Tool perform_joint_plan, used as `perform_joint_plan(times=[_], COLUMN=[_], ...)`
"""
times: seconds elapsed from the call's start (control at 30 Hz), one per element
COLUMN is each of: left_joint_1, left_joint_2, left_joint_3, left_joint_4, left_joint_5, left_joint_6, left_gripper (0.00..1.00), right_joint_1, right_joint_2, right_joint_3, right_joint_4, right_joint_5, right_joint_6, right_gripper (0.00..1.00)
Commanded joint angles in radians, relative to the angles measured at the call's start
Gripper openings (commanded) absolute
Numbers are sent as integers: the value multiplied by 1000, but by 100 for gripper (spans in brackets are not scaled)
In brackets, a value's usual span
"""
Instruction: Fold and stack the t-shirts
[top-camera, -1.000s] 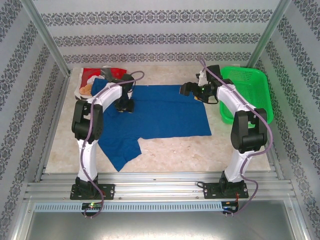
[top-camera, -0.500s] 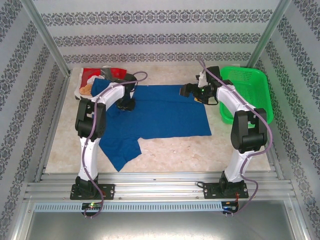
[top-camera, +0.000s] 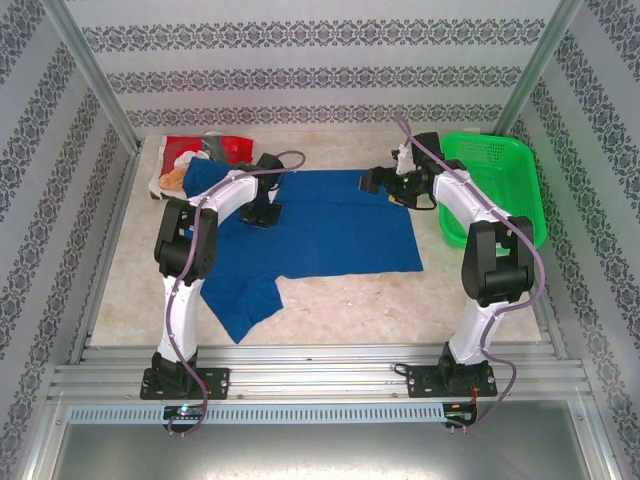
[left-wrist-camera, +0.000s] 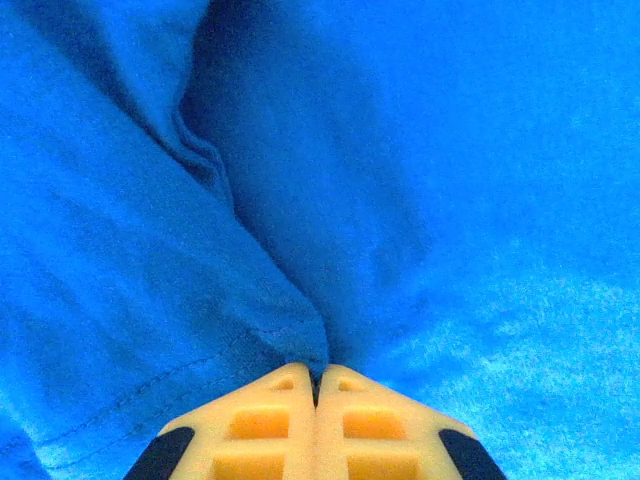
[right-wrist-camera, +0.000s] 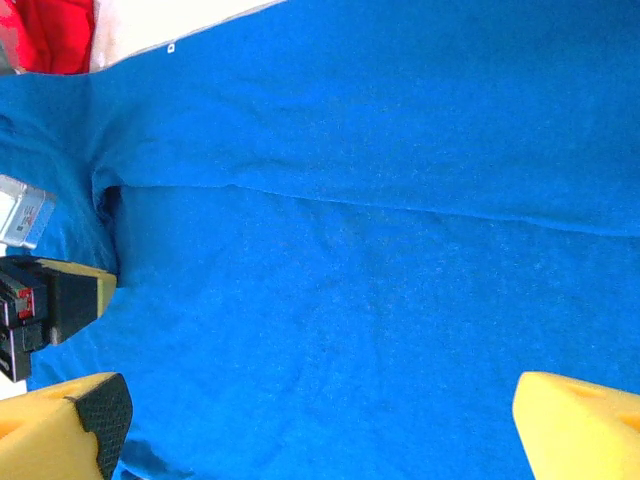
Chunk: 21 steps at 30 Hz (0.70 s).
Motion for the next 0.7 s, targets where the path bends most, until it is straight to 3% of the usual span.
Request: perform_joint_plan(times=[0.0, 0.5, 0.57, 0.67], left_joint_1=[-16, -27, -29, -29], left_joint_2=[-60, -67, -73, -91], left_joint_3=[-18, -43, -58, -63], left_joint_4=[8, -2, 7, -2], left_joint_5=[27, 117, 131, 119], left_joint_6=[-28, -27, -29, -37], left_gripper=[0, 2, 8, 37], right_joint_1=[7, 13, 13, 16], right_joint_2=[-1, 10, 9, 9], right_joint_3=[2, -7, -12, -14], right_joint_4=[5, -10, -9, -18], right_joint_5=[-1, 8, 10, 16], right_joint_6=[-7, -8, -5, -4], right_gripper=[98, 98, 98, 98])
